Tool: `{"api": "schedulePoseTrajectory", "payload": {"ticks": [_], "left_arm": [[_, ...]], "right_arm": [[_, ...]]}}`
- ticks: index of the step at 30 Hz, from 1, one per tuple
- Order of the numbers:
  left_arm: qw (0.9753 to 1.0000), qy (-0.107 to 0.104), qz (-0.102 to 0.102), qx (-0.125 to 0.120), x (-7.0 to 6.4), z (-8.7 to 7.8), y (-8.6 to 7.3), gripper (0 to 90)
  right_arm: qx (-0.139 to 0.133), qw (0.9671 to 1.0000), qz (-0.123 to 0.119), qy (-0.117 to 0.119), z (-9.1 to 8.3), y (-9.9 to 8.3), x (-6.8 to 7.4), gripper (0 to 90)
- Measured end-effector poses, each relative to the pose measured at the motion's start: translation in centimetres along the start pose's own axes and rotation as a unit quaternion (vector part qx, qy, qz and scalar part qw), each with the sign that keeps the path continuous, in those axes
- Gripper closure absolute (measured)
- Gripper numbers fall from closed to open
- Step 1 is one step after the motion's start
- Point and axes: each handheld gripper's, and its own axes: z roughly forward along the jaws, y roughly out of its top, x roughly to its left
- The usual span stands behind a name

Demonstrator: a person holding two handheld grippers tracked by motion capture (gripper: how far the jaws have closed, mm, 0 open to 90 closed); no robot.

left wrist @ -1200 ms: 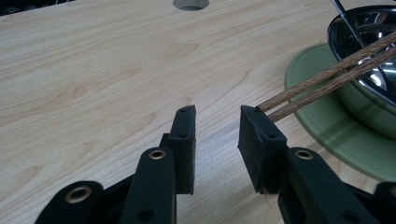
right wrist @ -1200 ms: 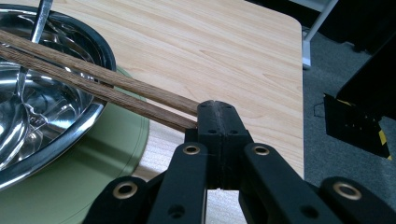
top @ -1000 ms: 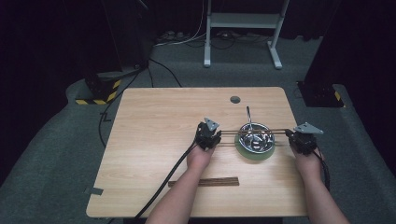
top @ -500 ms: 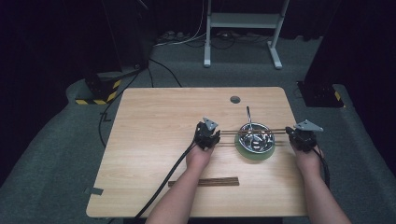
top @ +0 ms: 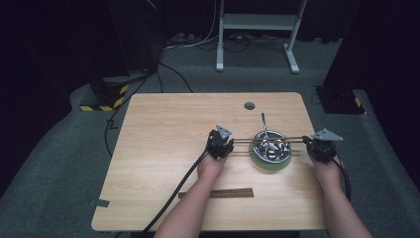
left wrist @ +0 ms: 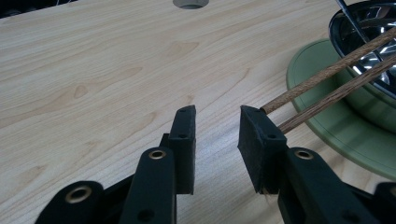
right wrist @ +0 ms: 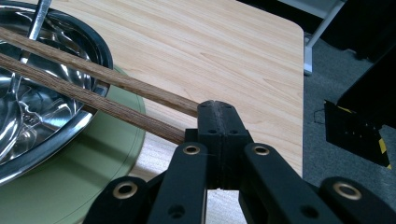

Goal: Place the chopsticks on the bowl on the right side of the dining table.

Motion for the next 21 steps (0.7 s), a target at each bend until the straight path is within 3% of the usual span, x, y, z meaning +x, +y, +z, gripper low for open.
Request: {"api": "schedulePoseTrajectory", "payload": {"ticks": [6,13,21], "left_arm": [[1.0000,-0.004,0.006,0.002,-0.3,-0.3,0.0,66.4],[0.9996,0.025,0.006,-0.011,0.5,-0.9,-0.2,64.7],[0.9998,0.012,0.016,-0.004,0.0,-2.8,-0.5,65.8]], "right_arm": [[0.000,1.0000,0.001,0.003,-0.3,-0.4,0.2,89.3],[-0.004,0.9999,0.013,-0.008,-0.7,-1.0,-0.1,89.0],[-0.005,0.9998,0.010,-0.017,-1.8,-1.3,0.9,85.2]]}}
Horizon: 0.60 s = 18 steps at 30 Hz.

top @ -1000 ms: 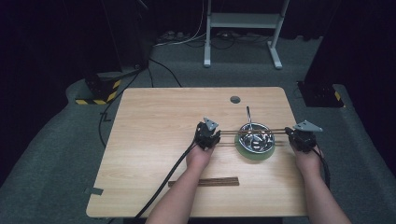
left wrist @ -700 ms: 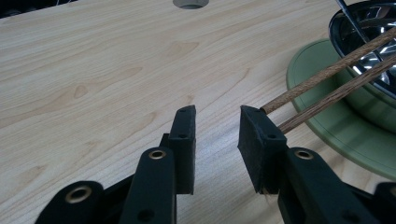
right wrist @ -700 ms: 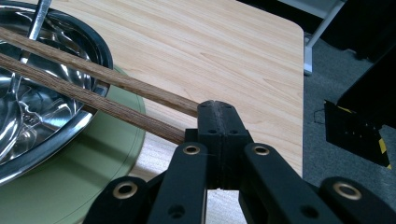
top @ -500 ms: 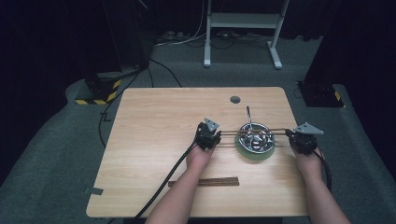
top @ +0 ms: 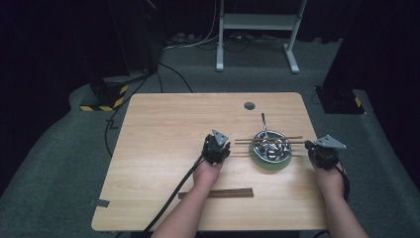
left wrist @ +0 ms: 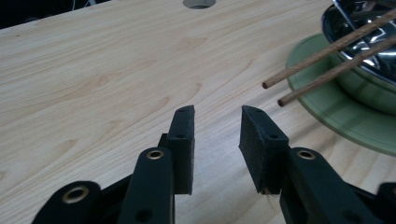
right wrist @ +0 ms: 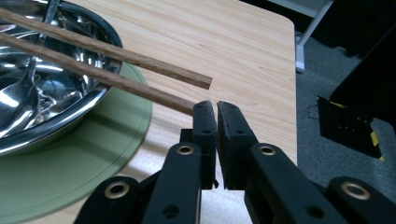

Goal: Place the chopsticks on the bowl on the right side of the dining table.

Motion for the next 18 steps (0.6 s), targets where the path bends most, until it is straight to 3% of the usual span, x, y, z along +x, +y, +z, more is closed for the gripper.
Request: {"api": "schedulePoseTrajectory", "payload": {"ticks": [6,7,8,11,12,13,14,18], "left_arm": [[0.9999,-0.008,-0.014,0.001,-0.7,0.2,-0.3,67.7],[0.9999,-0.012,-0.008,0.004,-0.7,0.1,-0.3,68.0],[0.9998,-0.010,-0.018,-0.001,-1.0,0.2,-0.3,68.1],[0.9998,-0.017,-0.005,0.007,-1.0,0.3,-0.4,68.7],[0.9998,-0.016,-0.014,0.003,-1.2,0.4,-0.4,68.7],[0.9998,-0.018,-0.004,0.007,-1.2,0.4,-0.4,69.0],[0.9997,-0.018,-0.014,0.003,-1.4,0.5,-0.4,69.4],[0.9997,-0.024,-0.009,-0.001,-1.8,0.7,-0.4,71.1]], "right_arm": [[0.000,1.0000,0.006,-0.005,-0.4,-0.2,0.4,85.0],[-0.001,1.0000,0.007,-0.006,-0.6,-0.2,0.4,84.1],[-0.002,1.0000,0.008,-0.002,-0.7,-0.2,0.5,82.7],[-0.004,1.0000,0.004,0.002,-0.9,-0.2,0.7,78.7],[-0.005,1.0000,0.000,0.003,-0.8,-0.2,0.7,77.5],[-0.003,1.0000,0.003,0.003,-0.8,-0.1,0.8,76.4],[-0.002,1.0000,0.003,0.002,-0.7,-0.1,0.8,75.8],[0.002,1.0000,0.002,0.003,-0.3,0.2,0.9,75.6]]}}
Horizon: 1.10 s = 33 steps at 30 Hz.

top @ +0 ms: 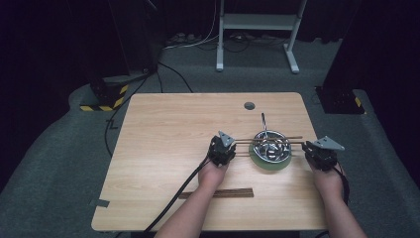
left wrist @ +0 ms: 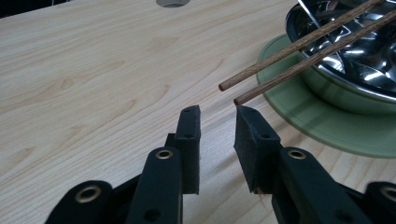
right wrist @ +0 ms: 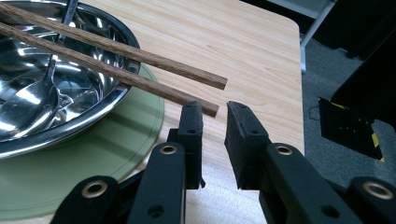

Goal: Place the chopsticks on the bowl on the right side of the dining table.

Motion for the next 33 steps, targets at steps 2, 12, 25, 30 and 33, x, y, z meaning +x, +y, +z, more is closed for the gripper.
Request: {"api": "schedulePoseTrajectory", "payload": {"ticks": [2,12,25,30,33], "left_arm": [[0.9998,0.001,0.013,0.014,0.1,0.0,0.0,72.0],[1.0000,0.001,0.001,0.006,-0.1,0.8,0.0,72.4],[1.0000,0.003,0.001,0.006,0.0,1.3,0.2,73.4],[1.0000,0.004,0.004,0.005,0.0,1.4,0.2,74.1],[1.0000,0.006,0.001,0.005,0.0,1.4,0.2,74.1]], "right_arm": [[0.000,1.0000,-0.002,-0.001,0.2,0.2,-0.1,76.3],[0.006,0.9999,-0.008,-0.005,0.9,0.7,-0.4,77.4],[0.008,0.9999,-0.011,-0.003,1.3,0.8,-0.3,77.8],[0.008,0.9999,-0.009,-0.002,1.3,0.7,-0.3,78.0],[0.008,0.9999,-0.012,-0.002,1.3,0.7,-0.3,77.9]]}}
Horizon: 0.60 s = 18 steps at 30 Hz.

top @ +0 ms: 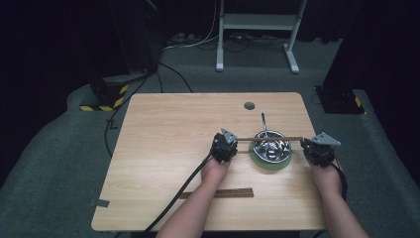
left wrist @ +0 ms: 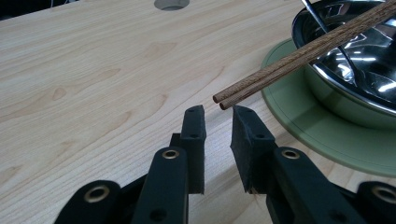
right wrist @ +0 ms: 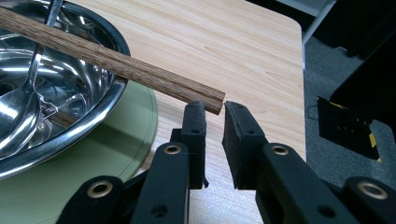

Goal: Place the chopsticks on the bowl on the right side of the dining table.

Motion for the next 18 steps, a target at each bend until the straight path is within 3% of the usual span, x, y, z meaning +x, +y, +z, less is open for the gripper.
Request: {"api": "schedulePoseTrajectory", "payload": {"ticks": [10,14,16,18], "left_arm": [[1.0000,0.000,0.000,0.001,0.12,0.08,0.01,72.8],[1.0000,0.002,-0.009,-0.002,0.06,0.21,-0.08,72.1],[1.0000,0.000,-0.002,0.003,0.15,0.17,-0.10,71.3],[1.0000,-0.001,-0.009,-0.001,0.03,0.26,-0.16,70.4]], "right_arm": [[0.002,1.0000,0.005,-0.001,0.13,-0.14,-0.09,77.6],[0.002,1.0000,0.004,-0.002,0.21,-0.22,-0.05,77.5],[0.002,1.0000,0.003,0.000,0.18,-0.27,-0.01,76.9],[0.002,1.0000,0.005,-0.001,0.13,-0.32,0.08,76.2]]}}
